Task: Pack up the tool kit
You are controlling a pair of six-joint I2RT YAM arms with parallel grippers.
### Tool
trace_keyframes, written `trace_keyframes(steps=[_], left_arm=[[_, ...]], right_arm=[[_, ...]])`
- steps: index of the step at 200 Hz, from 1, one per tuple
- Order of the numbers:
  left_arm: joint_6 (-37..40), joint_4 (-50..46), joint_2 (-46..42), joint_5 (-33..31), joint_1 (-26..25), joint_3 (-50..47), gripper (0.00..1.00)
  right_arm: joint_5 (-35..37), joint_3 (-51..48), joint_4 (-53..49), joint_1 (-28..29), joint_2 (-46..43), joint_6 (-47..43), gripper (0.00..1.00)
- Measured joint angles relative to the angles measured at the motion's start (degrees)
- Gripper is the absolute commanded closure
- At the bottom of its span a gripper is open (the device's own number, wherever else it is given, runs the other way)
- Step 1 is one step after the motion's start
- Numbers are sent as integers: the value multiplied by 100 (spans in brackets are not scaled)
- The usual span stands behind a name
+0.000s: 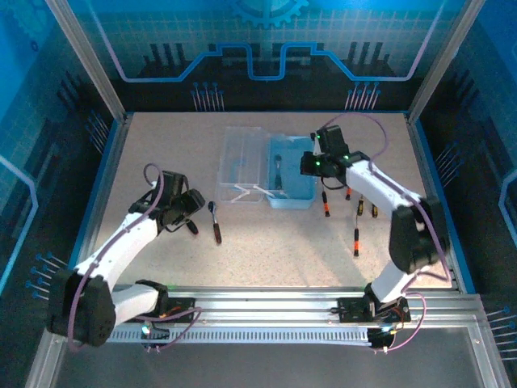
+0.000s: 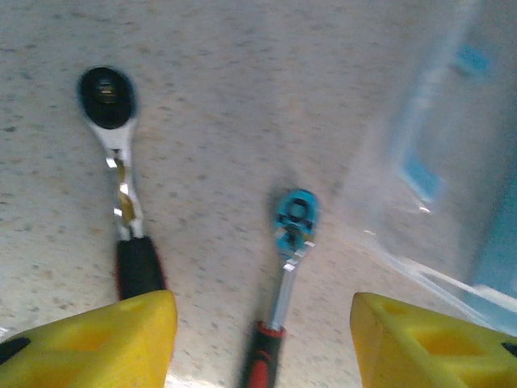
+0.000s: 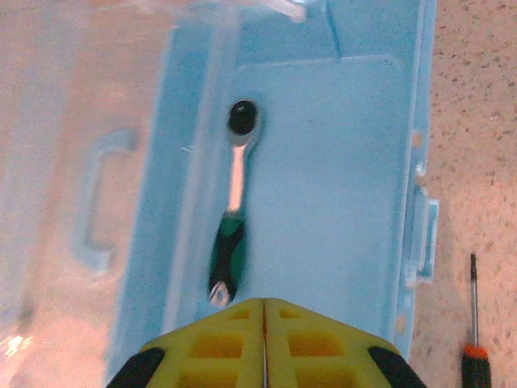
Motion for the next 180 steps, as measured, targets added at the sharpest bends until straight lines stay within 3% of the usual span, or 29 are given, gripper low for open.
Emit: trace_keyframes(steps=[64, 111, 180], left_arm=[[168, -4, 1803, -238, 505, 533, 40], [343, -17, 2459, -396, 533, 896, 44], [485, -195, 2815, -533, 811, 1102, 75]], right_arm=[[-623, -2096, 481, 0, -1934, 13, 81], [-713, -2612, 225, 0, -2966, -74, 80], [-778, -2946, 234, 0, -3200, 50, 82]])
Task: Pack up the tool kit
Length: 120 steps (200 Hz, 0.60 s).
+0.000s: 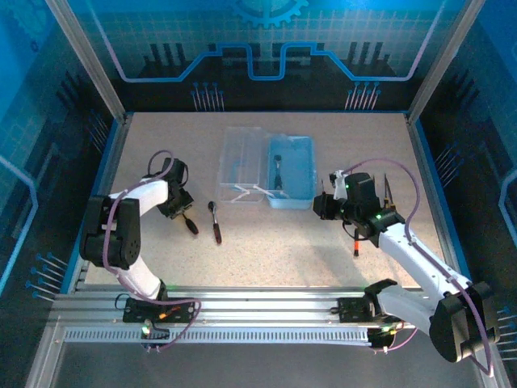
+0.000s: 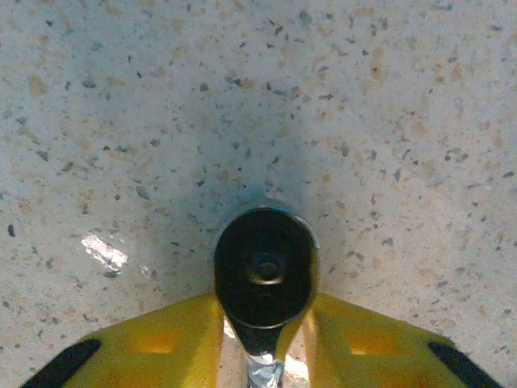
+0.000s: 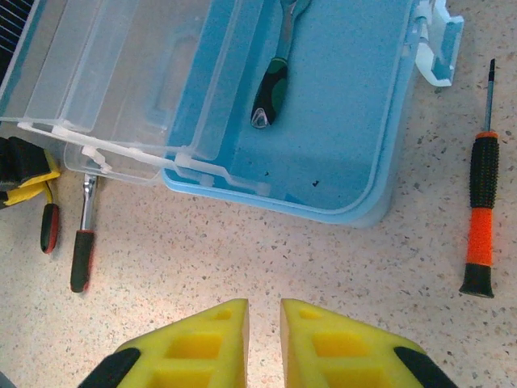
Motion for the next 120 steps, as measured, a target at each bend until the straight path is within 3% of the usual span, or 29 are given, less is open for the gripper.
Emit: trace_keyframes(steps=[49, 88, 120], left_arm=[[87, -28, 0, 0, 0, 2, 91], [109, 151, -160, 79, 24, -179, 100], [140, 289, -640, 402, 26, -485, 100]], right_arm=[[-7, 0, -4, 0, -4, 33, 79], [-116, -20, 39, 0, -35, 109, 33], [-234, -170, 184, 0, -111, 245, 22]])
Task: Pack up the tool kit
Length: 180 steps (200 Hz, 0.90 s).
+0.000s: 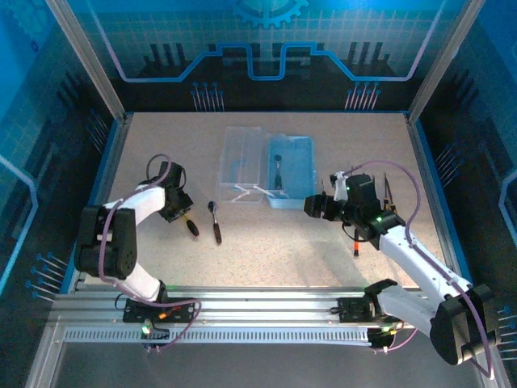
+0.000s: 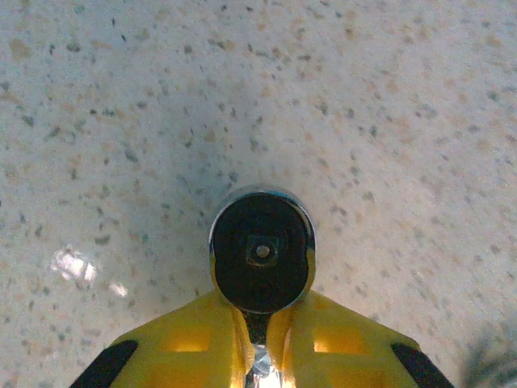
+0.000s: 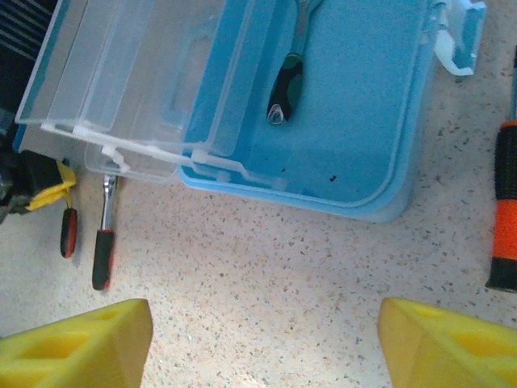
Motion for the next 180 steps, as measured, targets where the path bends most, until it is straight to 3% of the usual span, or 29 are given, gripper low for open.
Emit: trace_keyframes(steps=[63, 103, 141, 180], left_arm=[[109, -131, -1397, 284, 0, -81, 100], [107, -402, -2050, 468, -149, -63, 100], [48, -647, -2339, 529, -949, 321, 100], [-177, -560, -2286, 525, -1991, 841, 100]], right_arm=[[-304, -66, 345, 83, 26, 138, 25], [-297, 140, 417, 901, 415, 116, 26], [-258, 748, 560, 1884, 953, 111, 25], [-308, 1270, 1025, 2520, 1663, 229, 25]])
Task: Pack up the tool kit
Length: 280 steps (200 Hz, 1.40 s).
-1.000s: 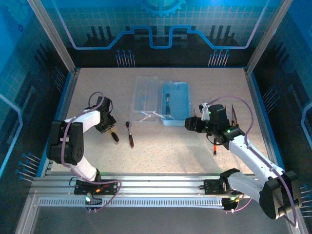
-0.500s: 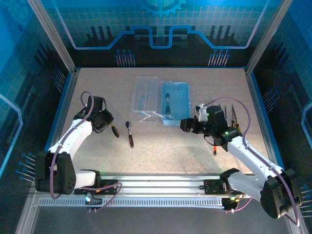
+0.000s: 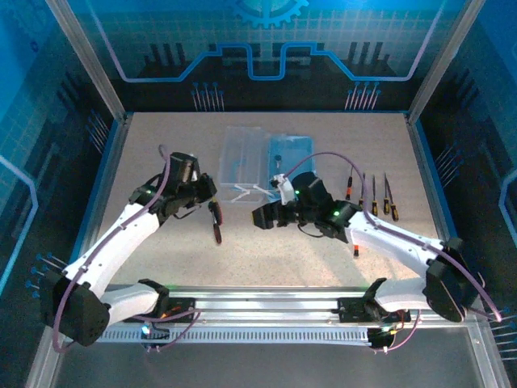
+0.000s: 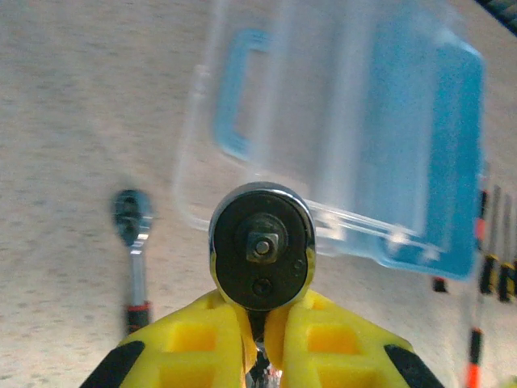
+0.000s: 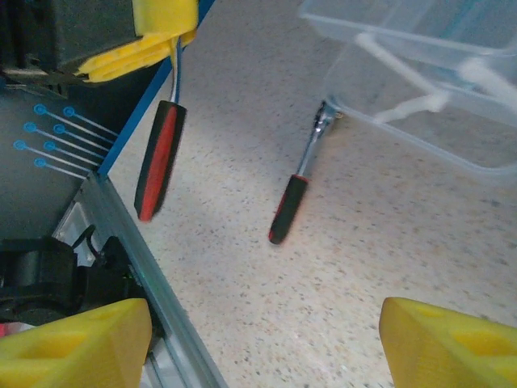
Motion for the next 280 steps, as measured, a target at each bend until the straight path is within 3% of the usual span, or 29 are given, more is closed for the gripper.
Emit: trace_keyframes(steps=[37, 104, 165, 178, 192, 203, 210, 224, 237, 254, 267, 280], left_arm=[[-184, 199, 420, -2, -584, 297, 100], [-323, 365, 671, -46, -852, 363, 100], [-439, 481, 671, -109, -946, 365, 100], [-461, 522, 671, -140, -946, 365, 100], [-485, 557, 669, -175, -949, 363, 100], [-490, 575, 669, -177, -949, 363, 91], [-487, 581, 669, -179, -949, 363, 76], [-485, 595, 669, -197, -951, 363, 59], [-424, 597, 621, -254, -960, 363, 34], [-334, 560, 385, -424, -966, 352, 15], [-238, 533, 35, -625, -960, 315, 5], [-168, 514, -389, -841, -918, 219, 2]], right_arm=[[-87, 328, 293, 343, 487, 168, 25], [-22, 461, 643, 365, 931, 702, 40], [44, 662, 807, 369, 1305, 1003, 75], [131, 664, 804, 363, 1307, 1086, 88], [203, 664, 776, 332, 1316, 1163, 92], [227, 662, 780, 332, 1314, 1187, 95], [234, 662, 782, 332, 1314, 1191, 95], [251, 647, 791, 332, 1309, 1169, 95], [271, 581, 787, 332, 1257, 1145, 95], [310, 426, 710, 313, 1104, 1115, 95], [310, 299, 605, 243, 920, 1067, 96], [317, 214, 452, 114, 710, 999, 96]])
